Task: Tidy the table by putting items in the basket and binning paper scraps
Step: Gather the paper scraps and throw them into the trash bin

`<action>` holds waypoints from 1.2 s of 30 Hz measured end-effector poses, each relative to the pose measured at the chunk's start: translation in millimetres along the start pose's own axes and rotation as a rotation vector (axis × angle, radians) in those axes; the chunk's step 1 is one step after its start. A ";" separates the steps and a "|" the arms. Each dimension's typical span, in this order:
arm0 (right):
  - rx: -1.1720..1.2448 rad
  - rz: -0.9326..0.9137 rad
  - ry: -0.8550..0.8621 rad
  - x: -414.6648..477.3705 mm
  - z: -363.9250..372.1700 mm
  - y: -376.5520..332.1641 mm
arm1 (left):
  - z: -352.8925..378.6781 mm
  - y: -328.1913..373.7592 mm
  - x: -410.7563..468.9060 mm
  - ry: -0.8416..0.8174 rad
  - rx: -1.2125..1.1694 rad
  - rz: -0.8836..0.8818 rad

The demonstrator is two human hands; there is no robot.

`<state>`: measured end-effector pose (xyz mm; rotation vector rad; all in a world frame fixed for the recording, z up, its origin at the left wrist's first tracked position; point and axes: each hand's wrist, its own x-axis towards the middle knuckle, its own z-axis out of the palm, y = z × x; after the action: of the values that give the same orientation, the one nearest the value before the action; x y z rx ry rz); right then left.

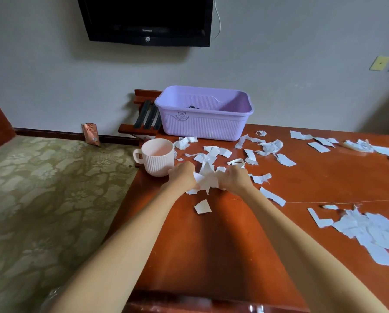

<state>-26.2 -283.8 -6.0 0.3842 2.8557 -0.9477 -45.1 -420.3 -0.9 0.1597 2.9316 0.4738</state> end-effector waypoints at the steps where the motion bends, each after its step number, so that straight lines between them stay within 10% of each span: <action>1: 0.037 0.002 0.015 -1.1 -1.5 1.3 | -1.2 0.9 -1.3 0.003 -0.026 0.006; 11: 0.183 -0.056 -0.248 -50.5 -11.7 -0.4 | -8.8 -5.8 -46.0 0.245 -0.318 -0.033; 36: 0.387 -0.187 -0.158 -102.6 13.7 -52.5 | -27.6 -72.5 -102.2 0.469 -0.395 -0.170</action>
<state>58.7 -353.6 31.6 0.0663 2.5924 -1.4993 44.4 -510.5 16.8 -0.2867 3.1619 1.1852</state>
